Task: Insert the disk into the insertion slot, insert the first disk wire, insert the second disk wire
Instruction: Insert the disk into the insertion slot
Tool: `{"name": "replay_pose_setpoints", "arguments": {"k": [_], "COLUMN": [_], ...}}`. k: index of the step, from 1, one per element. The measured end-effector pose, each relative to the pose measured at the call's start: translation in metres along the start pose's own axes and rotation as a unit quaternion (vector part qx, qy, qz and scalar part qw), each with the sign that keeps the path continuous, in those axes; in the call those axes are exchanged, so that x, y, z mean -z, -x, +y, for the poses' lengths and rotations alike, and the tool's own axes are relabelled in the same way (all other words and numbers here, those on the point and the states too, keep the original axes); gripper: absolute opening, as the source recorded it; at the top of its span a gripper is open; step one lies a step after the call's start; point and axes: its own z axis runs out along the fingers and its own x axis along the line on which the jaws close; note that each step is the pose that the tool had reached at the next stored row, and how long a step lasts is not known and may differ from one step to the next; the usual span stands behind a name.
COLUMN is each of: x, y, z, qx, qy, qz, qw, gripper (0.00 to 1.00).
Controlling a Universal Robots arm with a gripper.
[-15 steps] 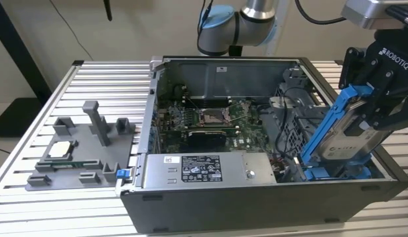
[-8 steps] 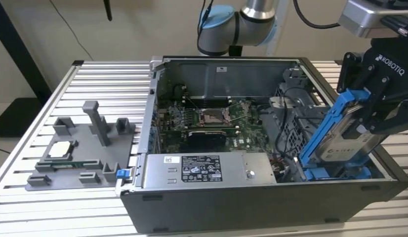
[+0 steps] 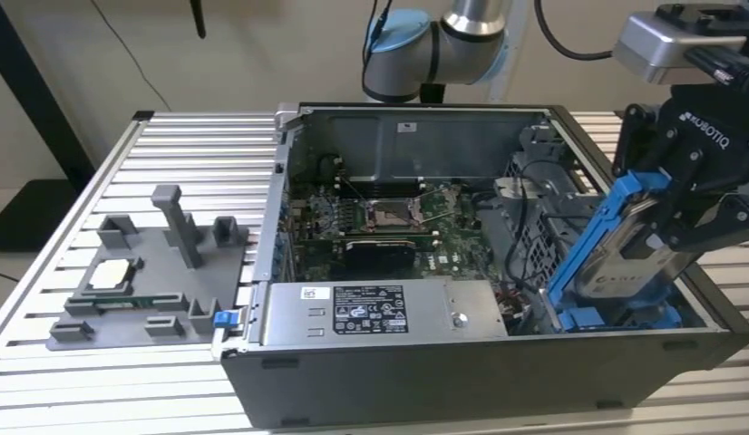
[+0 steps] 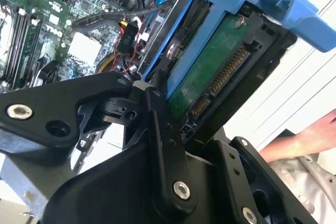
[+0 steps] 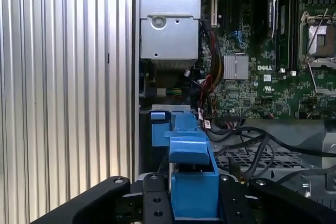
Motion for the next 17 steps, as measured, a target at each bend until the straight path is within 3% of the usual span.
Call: {"name": "replay_pose_setpoints", "arguments": {"k": [3,6,17], "x": [-0.0025,-0.0034,-0.0232], "y": [0.0016,0.0023,0.0025], "z": [-0.0006,-0.0015,-0.0036], "qx": [0.0,0.0,-0.001], "qy": [0.0001,0.0001,0.0001], "qz": [-0.0036,-0.0036,-0.0038], "qw": [1.0,1.0,1.0], "gripper": [0.0,0.0,0.0]}}
